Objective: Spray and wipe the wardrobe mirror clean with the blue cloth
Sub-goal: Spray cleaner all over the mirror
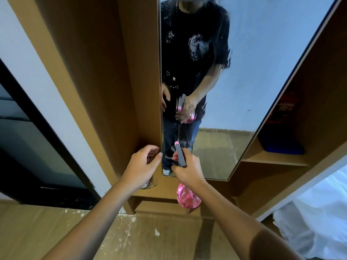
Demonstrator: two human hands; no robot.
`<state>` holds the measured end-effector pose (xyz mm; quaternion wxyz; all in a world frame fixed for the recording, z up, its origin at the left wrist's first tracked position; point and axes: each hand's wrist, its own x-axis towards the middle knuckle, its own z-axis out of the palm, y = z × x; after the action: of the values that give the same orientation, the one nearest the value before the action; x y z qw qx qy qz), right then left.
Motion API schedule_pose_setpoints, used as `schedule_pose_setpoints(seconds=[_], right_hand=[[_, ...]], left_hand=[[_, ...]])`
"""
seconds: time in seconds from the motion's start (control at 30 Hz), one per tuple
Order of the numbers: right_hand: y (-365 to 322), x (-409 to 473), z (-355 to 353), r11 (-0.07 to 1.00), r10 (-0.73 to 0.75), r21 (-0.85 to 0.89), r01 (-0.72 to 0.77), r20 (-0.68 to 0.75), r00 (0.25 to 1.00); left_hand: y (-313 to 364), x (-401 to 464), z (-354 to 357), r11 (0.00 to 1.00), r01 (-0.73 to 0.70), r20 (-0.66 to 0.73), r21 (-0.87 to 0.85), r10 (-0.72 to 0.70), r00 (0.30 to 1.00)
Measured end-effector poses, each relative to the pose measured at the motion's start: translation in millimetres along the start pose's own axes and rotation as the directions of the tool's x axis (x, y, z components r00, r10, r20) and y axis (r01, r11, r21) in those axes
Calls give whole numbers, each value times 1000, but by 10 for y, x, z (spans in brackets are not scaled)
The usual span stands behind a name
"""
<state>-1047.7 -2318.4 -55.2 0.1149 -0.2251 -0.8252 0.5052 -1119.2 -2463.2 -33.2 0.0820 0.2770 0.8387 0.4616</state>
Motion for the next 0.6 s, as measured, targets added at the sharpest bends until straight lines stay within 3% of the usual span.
schedule_pose_setpoints(seconds=[0.6], right_hand=[[367, -275, 148, 993, 108, -52, -105, 55, 993]], left_hand=[[-114, -116, 90, 998, 60, 41, -10, -59, 997]])
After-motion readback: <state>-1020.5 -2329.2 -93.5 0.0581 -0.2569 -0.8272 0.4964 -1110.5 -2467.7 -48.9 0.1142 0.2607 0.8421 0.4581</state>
